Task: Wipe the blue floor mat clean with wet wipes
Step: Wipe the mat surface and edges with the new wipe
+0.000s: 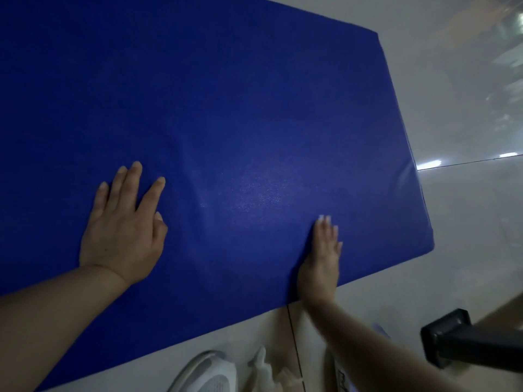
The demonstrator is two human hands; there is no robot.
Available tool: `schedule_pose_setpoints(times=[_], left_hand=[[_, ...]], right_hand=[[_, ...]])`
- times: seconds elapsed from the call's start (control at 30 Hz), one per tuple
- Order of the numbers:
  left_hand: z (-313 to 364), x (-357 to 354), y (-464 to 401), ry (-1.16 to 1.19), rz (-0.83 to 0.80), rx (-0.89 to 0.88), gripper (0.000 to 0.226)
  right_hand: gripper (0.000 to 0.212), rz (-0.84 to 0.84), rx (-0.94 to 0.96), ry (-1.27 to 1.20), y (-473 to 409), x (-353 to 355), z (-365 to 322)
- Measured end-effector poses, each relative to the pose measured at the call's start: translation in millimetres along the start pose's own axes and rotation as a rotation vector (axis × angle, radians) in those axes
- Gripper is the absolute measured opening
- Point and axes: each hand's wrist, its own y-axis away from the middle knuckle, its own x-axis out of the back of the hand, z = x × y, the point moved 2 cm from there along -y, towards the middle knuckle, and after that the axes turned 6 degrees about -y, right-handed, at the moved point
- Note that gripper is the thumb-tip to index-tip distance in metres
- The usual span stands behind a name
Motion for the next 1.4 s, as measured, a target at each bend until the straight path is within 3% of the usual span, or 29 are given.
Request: schedule_pose_setpoints(times=[0.1,0.2,0.3,0.37,0.43,0.53,0.6,0.7,0.83,0.9,1.0,1.1,1.17,1.23,1.33,1.4], left_hand=[[0,-1,0,-0.005,-0.005,-0.002,0.061],[0,0,0,-0.020,-0.006,-0.005,0.060],[0,1,0,-0.004,0.001,-0.009,0.060],[-1,1,1,-0.003,0.008,-0.012,0.060],[-1,0,0,-0.011,0.017,-0.009,0.059],[-1,-1,0,-0.017,0.013,-0.007,0.059],[0,-1,0,-0.021,0.006,-0.004,0.059],[0,-1,1,-0.016,0.000,-0.001,0.060],[0,1,1,-0.024,-0.011,-0.007,0.060],[0,2,1,-0.020,-0.015,-0.011,0.060],[-1,1,1,-0.015,-0.017,-0.011,0.060],[-1,1,1,-0.008,-0.007,-0.010,0.059],[0,0,0,0.001,-0.010,-0.010,0.059],[-1,1,1,0.003,-0.009,-0.003,0.059],[0,2,1,0.004,-0.002,0.002,0.059],[1,2,1,0.026,-0.006,-0.009,0.059]], right_hand=[[0.071,-0.133,0.308,-0.045,52,-23,-48],[0.071,-0.400,0.680,-0.100,91,-33,-83],[0.076,-0.501,0.891,-0.007,81,-30,-73],[0.070,-0.361,0.761,0.095,47,-20,-41],[0.067,-0.154,0.399,0.065,5,3,0],[0.071,0.004,-0.127,0.045,-28,29,38],[0.073,0.055,-0.247,-0.002,-22,20,28],[0.070,0.021,-0.040,-0.050,25,-8,-19],[0.081,-0.414,0.627,-0.099,97,-30,-77],[0.079,-0.529,0.808,-0.078,97,-27,-81],[0.064,-0.443,0.712,-0.022,55,-14,-47],[0.084,-0.205,0.295,0.019,2,13,7],[0.078,-0.120,0.085,-0.009,-3,19,16],[0.067,-0.151,0.209,-0.003,14,6,-5],[0.071,-0.264,0.495,-0.041,23,-13,-38],[0.080,-0.223,0.421,-0.104,-8,-9,-51]])
